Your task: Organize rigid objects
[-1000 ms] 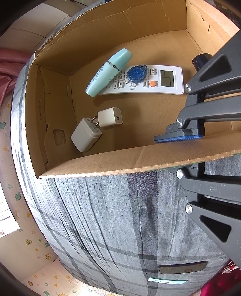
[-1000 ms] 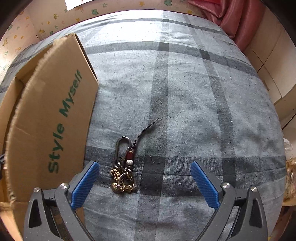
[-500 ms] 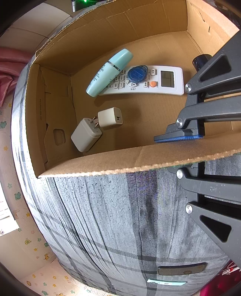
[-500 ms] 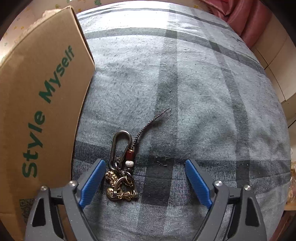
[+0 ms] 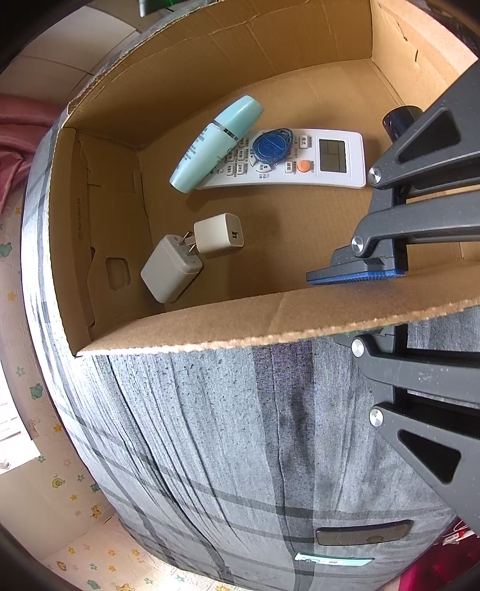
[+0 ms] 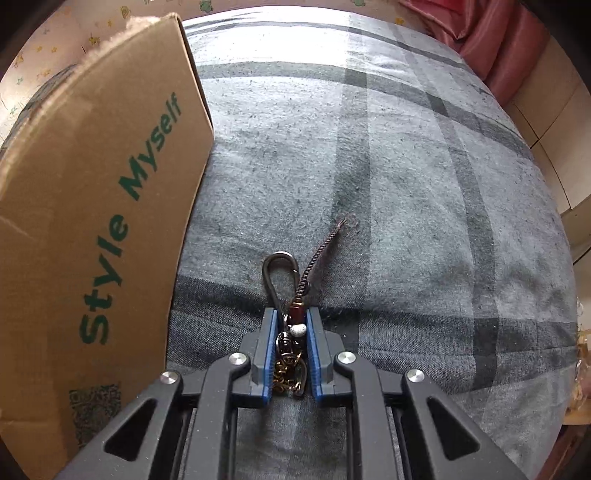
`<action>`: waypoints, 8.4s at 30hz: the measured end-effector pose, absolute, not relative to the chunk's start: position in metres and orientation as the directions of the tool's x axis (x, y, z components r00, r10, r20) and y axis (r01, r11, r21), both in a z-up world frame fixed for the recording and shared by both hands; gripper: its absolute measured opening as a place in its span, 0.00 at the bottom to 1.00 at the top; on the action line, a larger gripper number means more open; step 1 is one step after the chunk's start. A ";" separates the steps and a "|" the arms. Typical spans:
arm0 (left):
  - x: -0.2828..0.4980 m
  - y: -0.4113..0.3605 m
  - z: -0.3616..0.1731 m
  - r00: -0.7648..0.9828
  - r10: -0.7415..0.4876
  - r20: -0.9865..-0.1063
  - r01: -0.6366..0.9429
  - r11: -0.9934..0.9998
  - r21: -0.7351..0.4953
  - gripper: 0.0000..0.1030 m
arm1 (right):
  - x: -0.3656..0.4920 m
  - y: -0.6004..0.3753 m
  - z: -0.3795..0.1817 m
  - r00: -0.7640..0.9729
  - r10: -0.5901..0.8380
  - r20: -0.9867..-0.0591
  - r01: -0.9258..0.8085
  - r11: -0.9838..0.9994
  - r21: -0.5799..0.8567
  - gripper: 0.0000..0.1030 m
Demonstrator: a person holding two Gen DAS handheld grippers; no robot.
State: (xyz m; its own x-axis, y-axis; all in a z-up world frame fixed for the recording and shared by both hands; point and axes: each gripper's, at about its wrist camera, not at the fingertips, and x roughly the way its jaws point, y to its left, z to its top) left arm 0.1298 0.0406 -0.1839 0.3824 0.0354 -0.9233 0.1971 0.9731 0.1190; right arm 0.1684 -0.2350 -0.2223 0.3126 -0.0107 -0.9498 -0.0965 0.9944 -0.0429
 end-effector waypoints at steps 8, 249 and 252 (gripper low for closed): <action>0.129 0.038 -0.183 0.384 0.043 -0.922 0.197 0.972 0.127 0.14 | 0.155 -0.246 -0.196 0.345 0.009 -0.939 -0.080 0.997 -0.020 0.14; -0.008 0.004 -0.031 0.563 -0.052 -0.825 0.178 0.982 0.060 1.00 | 0.006 -0.183 -0.006 0.587 0.013 -0.810 -0.069 0.997 -0.034 1.00; -0.008 0.004 -0.031 0.565 -0.052 -0.824 0.179 0.982 0.061 1.00 | 0.005 -0.184 -0.005 0.590 0.013 -0.807 -0.069 0.997 -0.034 1.00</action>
